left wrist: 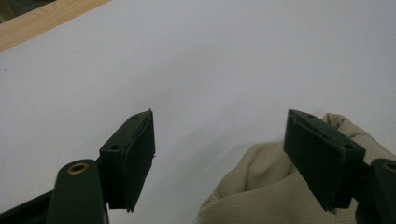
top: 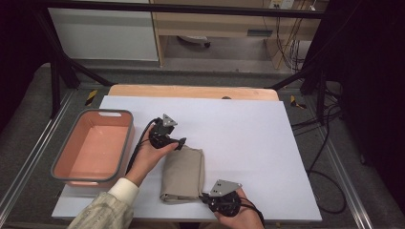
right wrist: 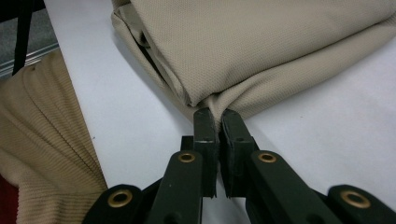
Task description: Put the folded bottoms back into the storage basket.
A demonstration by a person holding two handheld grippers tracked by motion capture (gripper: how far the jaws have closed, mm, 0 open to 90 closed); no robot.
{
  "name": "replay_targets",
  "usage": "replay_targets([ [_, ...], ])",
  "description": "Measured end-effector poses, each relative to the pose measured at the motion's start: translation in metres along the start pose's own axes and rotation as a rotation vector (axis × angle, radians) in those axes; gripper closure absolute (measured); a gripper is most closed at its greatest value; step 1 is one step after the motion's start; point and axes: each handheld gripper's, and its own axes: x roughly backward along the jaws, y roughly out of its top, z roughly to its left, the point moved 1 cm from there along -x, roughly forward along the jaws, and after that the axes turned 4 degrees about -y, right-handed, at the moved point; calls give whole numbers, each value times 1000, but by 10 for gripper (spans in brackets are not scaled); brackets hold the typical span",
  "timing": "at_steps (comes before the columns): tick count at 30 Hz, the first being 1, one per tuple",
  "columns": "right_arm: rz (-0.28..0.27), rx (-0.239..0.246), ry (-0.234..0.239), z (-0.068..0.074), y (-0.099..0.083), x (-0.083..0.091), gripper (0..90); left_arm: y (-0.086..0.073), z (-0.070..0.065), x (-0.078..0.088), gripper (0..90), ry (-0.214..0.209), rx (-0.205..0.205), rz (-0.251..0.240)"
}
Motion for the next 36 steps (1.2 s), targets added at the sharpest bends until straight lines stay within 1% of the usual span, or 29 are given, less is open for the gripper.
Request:
replay_targets([
  [4,0,1,0,0,0,0,866,-1,0,-1,279,-1,-1,4],
  [7,0,0,0,0,0,0,866,-1,1,1,313,12,-4,0],
  [10,0,-1,-1,0,0,0,866,-3,1,0,330,16,-4,0],
  [17,1,-2,0,0,0,0,866,-11,3,-5,373,20,-4,23],
  [23,0,0,0,0,0,0,866,-21,2,-10,407,2,-7,53],
  [28,0,-2,0,0,0,0,866,-27,3,-16,424,1,-13,84],
  [30,-1,-2,1,0,0,0,866,-29,3,-19,436,-9,-20,106],
  [32,-1,-4,2,0,0,0,866,-32,2,-21,447,-19,-24,114],
  [34,-1,-4,2,0,0,0,866,-33,1,-21,476,-33,-20,111],
  [36,-1,-4,2,0,0,0,866,-33,0,-20,551,-53,-31,111],
])
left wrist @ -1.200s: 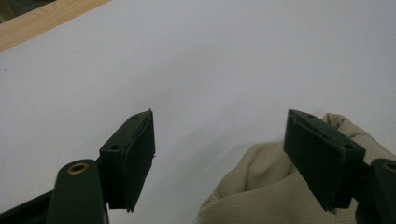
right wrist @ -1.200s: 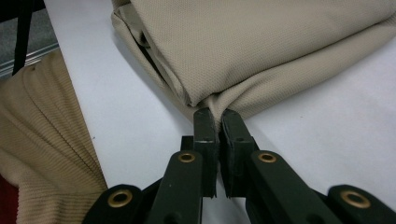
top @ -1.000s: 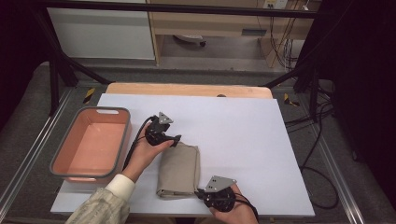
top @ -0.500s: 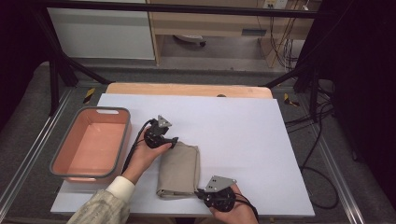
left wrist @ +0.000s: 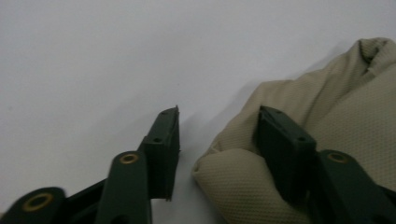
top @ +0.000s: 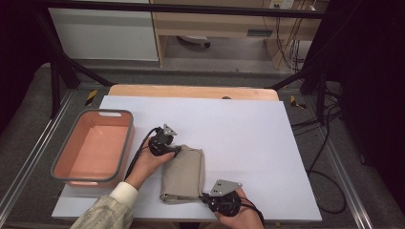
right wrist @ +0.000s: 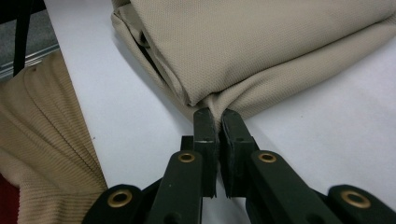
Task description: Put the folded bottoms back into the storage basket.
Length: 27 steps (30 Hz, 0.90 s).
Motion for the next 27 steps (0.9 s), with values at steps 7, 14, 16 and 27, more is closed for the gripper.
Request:
replay_targets([
  [7,-3,6,2,0,1,0,871,2,-8,3,830,-40,-39,19],
  [14,-68,-14,12,-3,7,6,877,11,-10,19,848,-41,-23,-48],
  [16,-88,-20,14,-4,9,8,878,16,-13,23,850,-43,-32,-55],
  [27,-156,-56,15,-10,15,18,881,39,-30,32,856,-74,-84,-57],
])
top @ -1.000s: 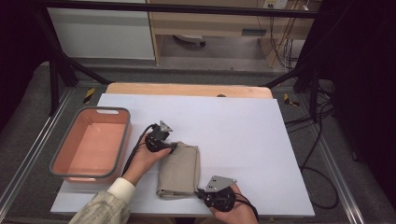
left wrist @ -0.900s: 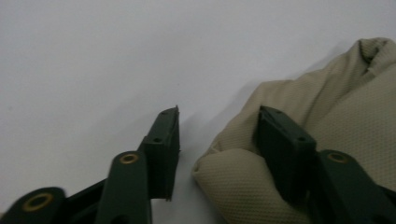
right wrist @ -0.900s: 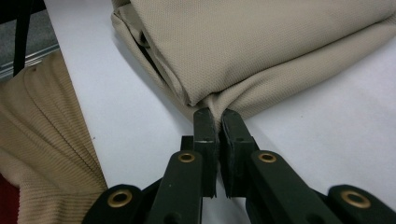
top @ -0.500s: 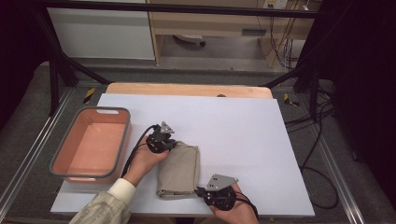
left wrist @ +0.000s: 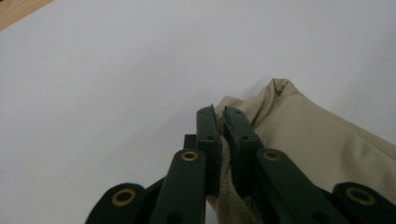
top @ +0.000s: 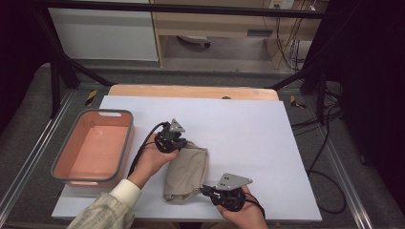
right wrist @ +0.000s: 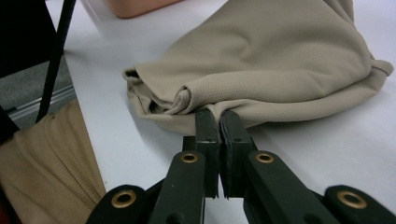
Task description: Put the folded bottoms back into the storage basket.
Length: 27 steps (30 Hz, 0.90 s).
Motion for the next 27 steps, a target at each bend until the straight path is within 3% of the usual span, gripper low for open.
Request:
replay_targets([
  [15,-25,-52,19,-6,5,9,882,15,-6,2,856,-29,-7,21],
  [27,-25,-72,51,-10,22,15,882,30,-4,17,856,-22,10,-8],
])
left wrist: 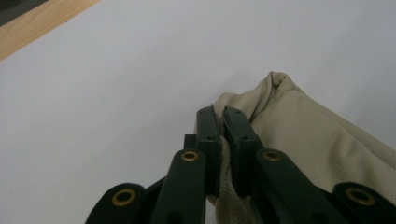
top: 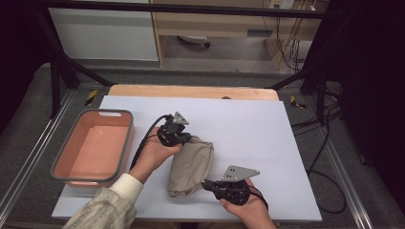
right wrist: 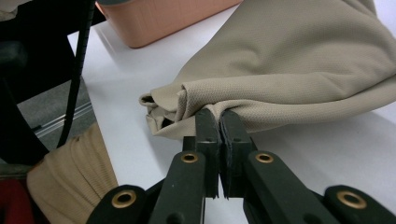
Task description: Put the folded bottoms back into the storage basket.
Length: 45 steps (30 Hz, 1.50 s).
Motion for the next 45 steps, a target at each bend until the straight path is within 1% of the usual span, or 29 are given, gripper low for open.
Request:
replay_targets([
  [3,7,3,10,-2,7,0,882,5,1,3,856,-2,-1,-3],
  [8,13,10,20,-4,19,-1,882,13,5,9,856,10,-7,-9],
  [17,-2,9,35,-8,40,3,883,22,10,26,857,26,-14,-21],
  [24,-12,13,40,-9,50,6,882,27,17,40,857,32,-10,-40],
  [27,-10,12,41,-9,52,5,882,29,21,45,857,38,-12,-44],
  [33,-18,7,47,-10,59,1,883,33,26,53,856,48,-21,-37],
  [39,-25,15,56,-11,71,-2,883,39,33,60,856,52,-18,-40],
  [45,-29,25,58,-13,85,-6,882,40,41,67,856,67,-13,-35],
])
